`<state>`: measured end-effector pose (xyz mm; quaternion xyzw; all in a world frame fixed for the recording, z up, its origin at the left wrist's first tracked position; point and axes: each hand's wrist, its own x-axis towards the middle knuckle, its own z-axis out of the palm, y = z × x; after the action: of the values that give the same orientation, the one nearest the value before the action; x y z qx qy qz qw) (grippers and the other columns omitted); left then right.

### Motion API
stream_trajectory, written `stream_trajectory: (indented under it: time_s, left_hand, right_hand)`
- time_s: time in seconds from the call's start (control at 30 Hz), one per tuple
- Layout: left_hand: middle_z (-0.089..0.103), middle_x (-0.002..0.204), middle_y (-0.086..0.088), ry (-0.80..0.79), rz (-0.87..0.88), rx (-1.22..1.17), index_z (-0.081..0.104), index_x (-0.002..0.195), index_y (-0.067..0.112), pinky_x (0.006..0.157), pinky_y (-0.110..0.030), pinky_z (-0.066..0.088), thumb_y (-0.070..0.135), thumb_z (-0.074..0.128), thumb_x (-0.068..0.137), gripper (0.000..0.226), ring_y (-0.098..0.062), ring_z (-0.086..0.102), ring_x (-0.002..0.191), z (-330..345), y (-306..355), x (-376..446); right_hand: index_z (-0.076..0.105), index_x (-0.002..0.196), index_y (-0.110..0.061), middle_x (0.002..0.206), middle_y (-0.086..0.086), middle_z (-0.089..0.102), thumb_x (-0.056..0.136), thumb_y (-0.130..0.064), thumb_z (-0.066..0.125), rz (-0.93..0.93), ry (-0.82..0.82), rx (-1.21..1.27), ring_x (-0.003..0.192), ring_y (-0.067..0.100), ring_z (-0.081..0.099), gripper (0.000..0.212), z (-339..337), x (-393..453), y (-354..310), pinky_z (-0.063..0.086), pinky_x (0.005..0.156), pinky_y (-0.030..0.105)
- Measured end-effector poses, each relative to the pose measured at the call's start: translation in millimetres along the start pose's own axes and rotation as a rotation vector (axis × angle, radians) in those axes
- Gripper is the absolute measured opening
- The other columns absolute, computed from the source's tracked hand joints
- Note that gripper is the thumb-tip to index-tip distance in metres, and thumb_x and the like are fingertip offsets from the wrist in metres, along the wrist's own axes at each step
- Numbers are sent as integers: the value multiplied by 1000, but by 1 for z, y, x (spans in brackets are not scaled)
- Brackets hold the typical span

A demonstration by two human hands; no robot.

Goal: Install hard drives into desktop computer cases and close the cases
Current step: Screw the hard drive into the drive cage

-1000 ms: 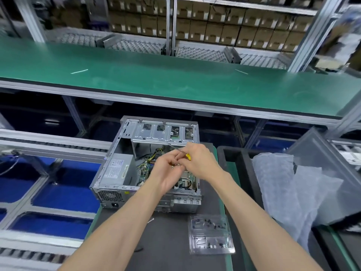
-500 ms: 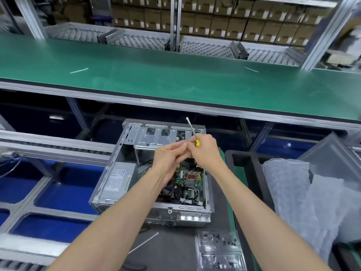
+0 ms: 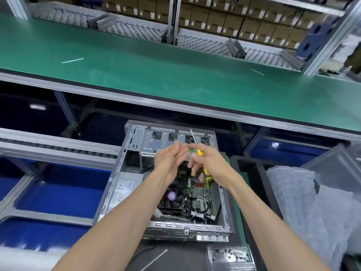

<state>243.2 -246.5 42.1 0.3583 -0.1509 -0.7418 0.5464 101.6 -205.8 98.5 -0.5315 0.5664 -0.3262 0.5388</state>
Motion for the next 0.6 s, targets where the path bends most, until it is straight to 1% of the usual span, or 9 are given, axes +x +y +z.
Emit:
stream_trajectory:
  time_s: [0.03, 0.07, 0.13, 0.2, 0.3, 0.43, 0.5, 0.6]
  left_hand:
    - [74, 108, -22, -8, -1, -15, 61, 116, -12, 76, -28, 61, 16, 64, 96, 34, -27, 74, 100, -2, 1, 2]
    - [74, 108, -21, -17, -5, -26, 61, 115, -10, 75, -28, 61, 17, 64, 96, 33, -26, 74, 100, -3, 1, 3]
    - [75, 107, -19, -37, -18, -44, 61, 114, -8, 77, -29, 61, 18, 65, 96, 31, -26, 74, 102, -5, 1, 6]
    - [75, 108, -19, -60, -27, -38, 62, 113, -6, 75, -29, 61, 19, 64, 96, 30, -26, 73, 103, -6, 0, 7]
    - [75, 108, -20, -71, -20, -35, 64, 109, -5, 73, -27, 60, 19, 64, 96, 27, -26, 73, 103, -8, 0, 8]
    - [75, 106, -19, -64, -14, 7, 64, 111, -7, 73, -27, 60, 17, 64, 95, 29, -25, 74, 101, -5, -1, 9]
    - [75, 106, -19, -77, -4, 35, 65, 111, -7, 73, -28, 61, 15, 62, 97, 26, -26, 74, 102, -4, 2, 10]
    - [74, 107, -22, -83, -3, 61, 64, 111, -6, 71, -29, 61, 10, 60, 99, 21, -28, 74, 99, -3, 5, 11]
  right_hand:
    - [54, 131, -29, 81, 10, 63, 107, -19, 46, 11, -19, -64, 56, 21, 57, 28, 1, -1, 3, 36, 38, 24]
    - [53, 129, -34, 80, 8, 63, 107, -23, 46, 24, -24, -119, 51, 18, 52, 25, 1, -1, 5, 32, 38, 21]
    - [53, 123, -36, 76, 5, 61, 106, -25, 47, 42, -9, -171, 44, 15, 41, 21, 2, -2, 9, 26, 40, 20]
    - [56, 119, -37, 72, 5, 58, 105, -24, 49, 47, 0, -174, 42, 14, 34, 20, 2, -3, 14, 25, 41, 20]
    - [61, 117, -39, 69, 7, 52, 104, -22, 50, 49, 10, -154, 40, 14, 30, 24, 3, -4, 19, 24, 40, 18]
    - [62, 124, -38, 63, 6, 48, 105, -21, 49, 50, 20, -133, 36, 11, 26, 28, 3, -6, 22, 22, 40, 17]
    - [63, 124, -41, 60, 4, 46, 105, -22, 50, 29, 23, -134, 36, 10, 25, 31, 4, -8, 20, 22, 39, 17]
    - [64, 126, -46, 61, 4, 44, 104, -24, 50, 25, 31, -147, 36, 9, 26, 33, 1, -11, 19, 23, 39, 18]
